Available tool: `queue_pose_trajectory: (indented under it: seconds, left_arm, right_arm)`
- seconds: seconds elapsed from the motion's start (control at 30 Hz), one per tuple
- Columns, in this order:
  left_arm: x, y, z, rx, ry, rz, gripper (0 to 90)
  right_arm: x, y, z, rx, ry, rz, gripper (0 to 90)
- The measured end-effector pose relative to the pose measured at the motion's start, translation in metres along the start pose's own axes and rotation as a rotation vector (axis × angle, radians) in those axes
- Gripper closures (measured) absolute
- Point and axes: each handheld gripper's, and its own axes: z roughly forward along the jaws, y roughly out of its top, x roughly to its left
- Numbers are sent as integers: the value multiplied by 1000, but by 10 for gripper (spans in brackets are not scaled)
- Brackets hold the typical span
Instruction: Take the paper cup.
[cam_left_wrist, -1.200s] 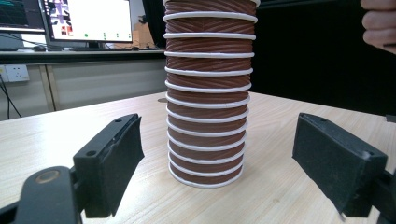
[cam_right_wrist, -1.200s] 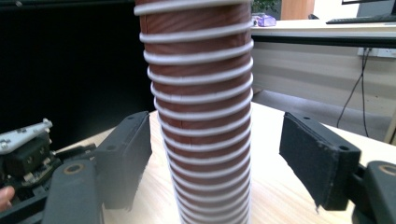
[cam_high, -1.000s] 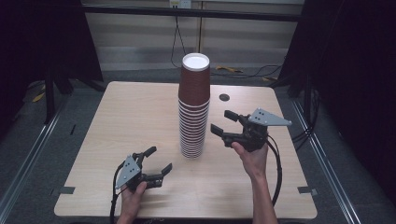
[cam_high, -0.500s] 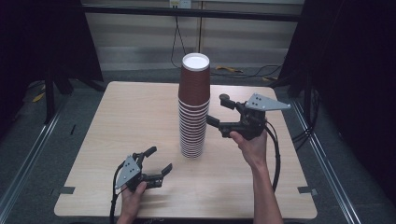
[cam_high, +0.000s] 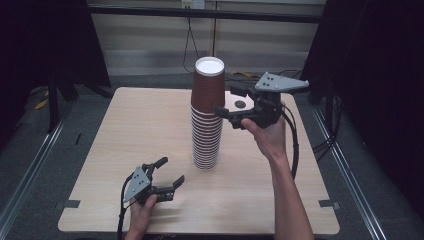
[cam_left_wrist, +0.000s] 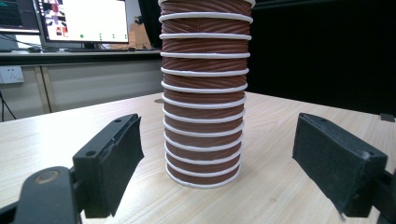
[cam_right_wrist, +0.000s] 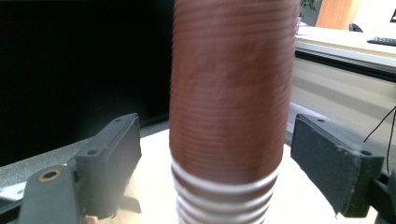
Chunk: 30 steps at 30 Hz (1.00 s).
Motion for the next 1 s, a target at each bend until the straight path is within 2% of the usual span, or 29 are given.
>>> queue_pose_trajectory:
  seconds: [0.1,0.33,0.8,0.83,0.9,1.0]
  left_arm:
    - [0,0,0,0,-1,0,156]
    - [0,0,0,-1,-2,0,156]
    - [0,0,0,-2,-6,-3,156]
    - [0,0,0,0,-6,1,156]
    - [0,0,0,0,-7,0,156]
    - [0,0,0,0,-8,0,156]
  right_arm:
    - [-3,12,5,14,-12,-25,164]
    - [-7,31,15,63,22,-37,169]
    - [-11,53,36,93,42,-22,136]
    - [-10,54,38,104,34,-29,141]
    - [-9,55,39,91,24,-29,139]
    - [-7,56,45,115,19,-35,138]
